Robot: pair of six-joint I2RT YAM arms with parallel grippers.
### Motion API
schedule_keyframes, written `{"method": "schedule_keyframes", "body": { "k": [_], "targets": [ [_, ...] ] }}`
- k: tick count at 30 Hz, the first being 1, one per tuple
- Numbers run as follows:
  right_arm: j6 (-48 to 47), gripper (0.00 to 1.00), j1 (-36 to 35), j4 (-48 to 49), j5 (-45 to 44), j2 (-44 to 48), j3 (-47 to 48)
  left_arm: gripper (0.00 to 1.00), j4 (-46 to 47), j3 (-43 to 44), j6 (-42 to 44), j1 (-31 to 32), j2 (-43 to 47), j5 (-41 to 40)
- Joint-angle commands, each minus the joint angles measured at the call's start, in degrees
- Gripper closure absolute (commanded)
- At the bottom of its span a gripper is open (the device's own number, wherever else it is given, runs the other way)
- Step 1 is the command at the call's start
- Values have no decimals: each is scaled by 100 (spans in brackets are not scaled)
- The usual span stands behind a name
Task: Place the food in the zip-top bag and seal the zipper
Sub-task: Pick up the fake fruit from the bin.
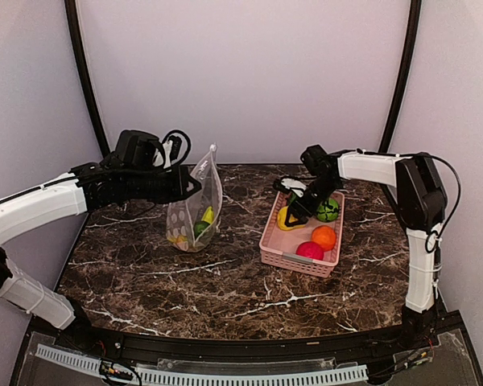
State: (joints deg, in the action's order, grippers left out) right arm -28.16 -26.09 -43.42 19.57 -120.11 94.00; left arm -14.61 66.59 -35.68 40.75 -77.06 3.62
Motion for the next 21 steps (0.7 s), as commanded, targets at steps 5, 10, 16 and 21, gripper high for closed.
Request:
{"method": "schedule_keyframes", "body": {
  "k": [5, 10, 16, 21],
  "targets": [
    [157, 25, -108, 101, 232, -279, 260, 99, 110, -146, -8, -8, -2, 51],
    [175, 29, -127, 106, 298, -303, 269, 99, 195, -224, -63, -6, 14, 73],
    [181, 49, -128, -46, 332, -229, 279, 99, 206, -238, -78, -6, 31, 112],
    [223, 49, -125, -76, 435, 387, -13, 99, 220, -235, -58, -6, 26, 122]
  ]
}}
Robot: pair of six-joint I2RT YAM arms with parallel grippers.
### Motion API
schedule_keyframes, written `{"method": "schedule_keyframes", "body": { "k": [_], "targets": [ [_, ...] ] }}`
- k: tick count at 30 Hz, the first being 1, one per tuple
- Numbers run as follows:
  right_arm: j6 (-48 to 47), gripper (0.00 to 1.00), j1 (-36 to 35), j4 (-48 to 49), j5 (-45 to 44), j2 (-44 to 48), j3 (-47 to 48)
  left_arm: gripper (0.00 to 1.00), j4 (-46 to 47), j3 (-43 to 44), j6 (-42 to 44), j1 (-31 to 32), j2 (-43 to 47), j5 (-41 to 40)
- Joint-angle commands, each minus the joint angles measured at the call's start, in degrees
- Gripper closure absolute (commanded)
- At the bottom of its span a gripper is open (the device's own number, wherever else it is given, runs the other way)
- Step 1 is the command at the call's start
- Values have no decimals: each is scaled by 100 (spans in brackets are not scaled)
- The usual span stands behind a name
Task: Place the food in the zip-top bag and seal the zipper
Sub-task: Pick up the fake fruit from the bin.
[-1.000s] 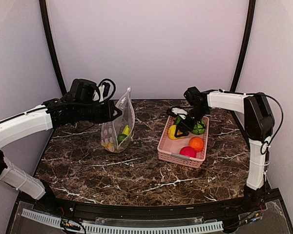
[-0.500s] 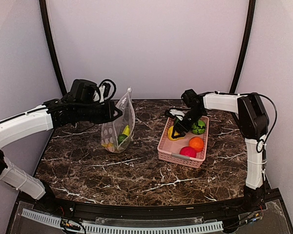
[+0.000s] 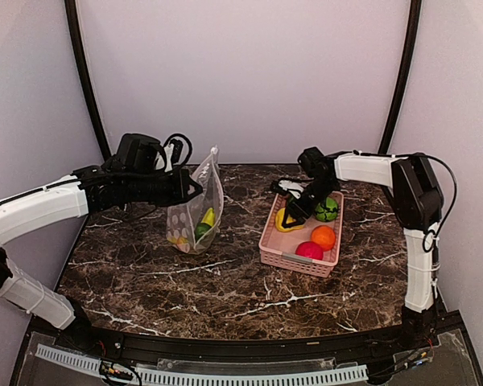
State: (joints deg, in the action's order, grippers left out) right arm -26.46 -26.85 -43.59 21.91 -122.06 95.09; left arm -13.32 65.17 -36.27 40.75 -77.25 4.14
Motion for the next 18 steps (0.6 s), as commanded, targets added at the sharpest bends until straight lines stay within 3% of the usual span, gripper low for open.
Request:
{"method": "schedule_keyframes", "body": {
  "k": [1, 10, 15, 18],
  "targets": [
    [72, 49, -44, -126, 246, 726, -130, 99, 95, -92, 8, -6, 45, 67],
    [337, 51, -165, -707, 1369, 1888, 468, 99, 261, -148, -24, -8, -17, 88],
    [576, 52, -501, -616, 3137, 2240, 1018, 99, 154, -45, -74, -6, -82, 134],
    [877, 52, -858, -280, 3714, 2208, 1274, 99, 77, 15, -113, -6, -89, 109]
  ]
}}
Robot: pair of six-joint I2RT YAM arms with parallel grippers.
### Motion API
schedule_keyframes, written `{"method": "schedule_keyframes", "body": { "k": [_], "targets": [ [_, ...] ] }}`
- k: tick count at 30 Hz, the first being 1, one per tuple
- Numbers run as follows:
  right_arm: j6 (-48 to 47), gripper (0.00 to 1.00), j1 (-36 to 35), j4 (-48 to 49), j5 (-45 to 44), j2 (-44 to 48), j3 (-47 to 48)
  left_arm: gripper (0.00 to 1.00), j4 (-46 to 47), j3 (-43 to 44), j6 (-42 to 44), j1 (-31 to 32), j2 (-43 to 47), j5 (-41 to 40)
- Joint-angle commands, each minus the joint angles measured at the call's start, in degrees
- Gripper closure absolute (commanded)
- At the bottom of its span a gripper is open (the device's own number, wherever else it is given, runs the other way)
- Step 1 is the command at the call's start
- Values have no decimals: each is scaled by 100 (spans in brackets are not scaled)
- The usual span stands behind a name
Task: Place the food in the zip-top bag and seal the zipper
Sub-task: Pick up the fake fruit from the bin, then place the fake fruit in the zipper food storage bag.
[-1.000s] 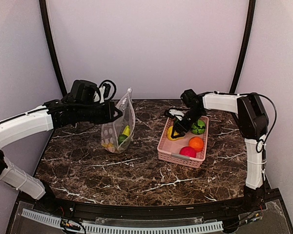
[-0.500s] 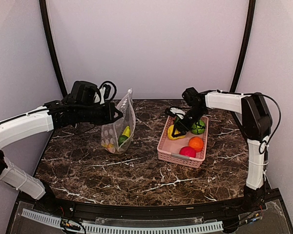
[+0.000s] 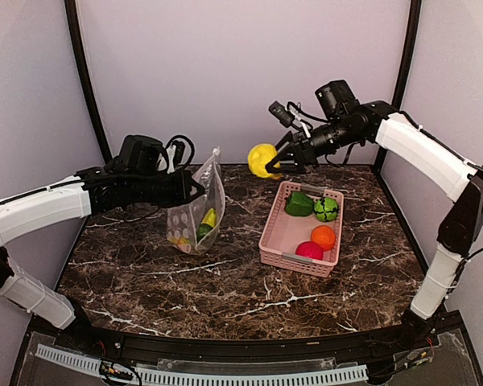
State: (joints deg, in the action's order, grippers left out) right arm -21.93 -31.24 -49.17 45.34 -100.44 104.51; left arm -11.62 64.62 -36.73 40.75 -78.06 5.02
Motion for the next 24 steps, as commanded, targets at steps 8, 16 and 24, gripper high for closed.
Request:
{"method": "schedule_keyframes", "body": {
  "k": [8, 16, 24],
  "targets": [
    [832, 51, -1290, 698, 2139, -701, 1174, 99, -276, 225, -102, -6, -5, -34],
    [1260, 51, -1498, 1586, 2554, -1115, 970, 99, -261, 200, -136, -6, 127, 97],
    [1537, 48, -1520, 1908, 2701, -1485, 953, 99, 68, 88, -451, -6, 194, 493]
  ]
}}
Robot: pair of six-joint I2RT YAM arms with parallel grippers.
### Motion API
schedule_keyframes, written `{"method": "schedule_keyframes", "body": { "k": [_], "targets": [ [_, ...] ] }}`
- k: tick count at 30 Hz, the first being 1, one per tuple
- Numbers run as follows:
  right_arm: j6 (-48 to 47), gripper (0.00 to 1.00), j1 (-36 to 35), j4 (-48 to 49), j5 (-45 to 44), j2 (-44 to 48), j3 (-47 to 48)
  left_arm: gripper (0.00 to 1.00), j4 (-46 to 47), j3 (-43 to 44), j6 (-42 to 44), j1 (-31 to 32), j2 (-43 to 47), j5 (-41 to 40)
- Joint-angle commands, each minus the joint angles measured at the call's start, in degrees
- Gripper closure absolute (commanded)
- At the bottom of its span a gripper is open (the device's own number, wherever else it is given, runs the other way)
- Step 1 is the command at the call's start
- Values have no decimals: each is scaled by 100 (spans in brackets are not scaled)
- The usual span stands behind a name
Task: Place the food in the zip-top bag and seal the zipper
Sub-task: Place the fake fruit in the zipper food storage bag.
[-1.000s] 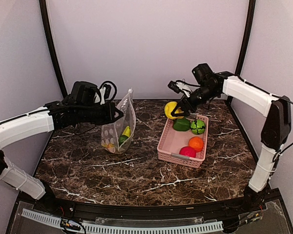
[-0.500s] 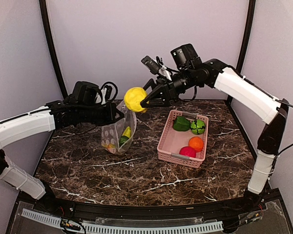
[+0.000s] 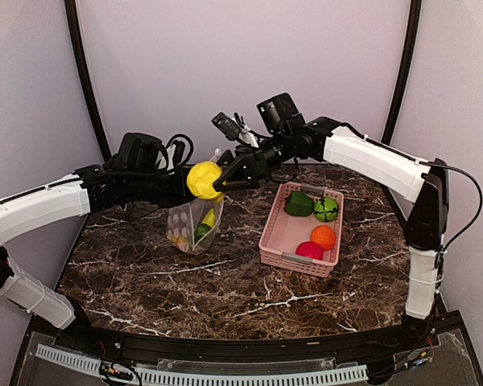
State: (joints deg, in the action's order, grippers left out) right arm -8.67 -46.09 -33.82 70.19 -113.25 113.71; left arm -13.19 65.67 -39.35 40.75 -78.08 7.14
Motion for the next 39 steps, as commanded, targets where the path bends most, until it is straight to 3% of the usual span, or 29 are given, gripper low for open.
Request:
{"method": "schedule_keyframes", "body": {
  "k": [1, 15, 28, 35, 39],
  "targets": [
    [219, 48, -40, 373, 218, -260, 56, 99, 252, -14, -197, -6, 197, 324],
    [-173, 46, -50, 325, -1318, -456, -161, 99, 198, -68, -263, -6, 373, 281],
    [-913, 44, -50, 356, -514, 66, -1110, 99, 208, -181, -275, -6, 413, 162],
    [-226, 44, -50, 508, -1664, -150, -766, 99, 273, -157, -333, -9, 395, 261],
    [235, 45, -79, 559, -2988, -140, -620, 99, 218, -151, -304, -6, 427, 226]
  ]
}}
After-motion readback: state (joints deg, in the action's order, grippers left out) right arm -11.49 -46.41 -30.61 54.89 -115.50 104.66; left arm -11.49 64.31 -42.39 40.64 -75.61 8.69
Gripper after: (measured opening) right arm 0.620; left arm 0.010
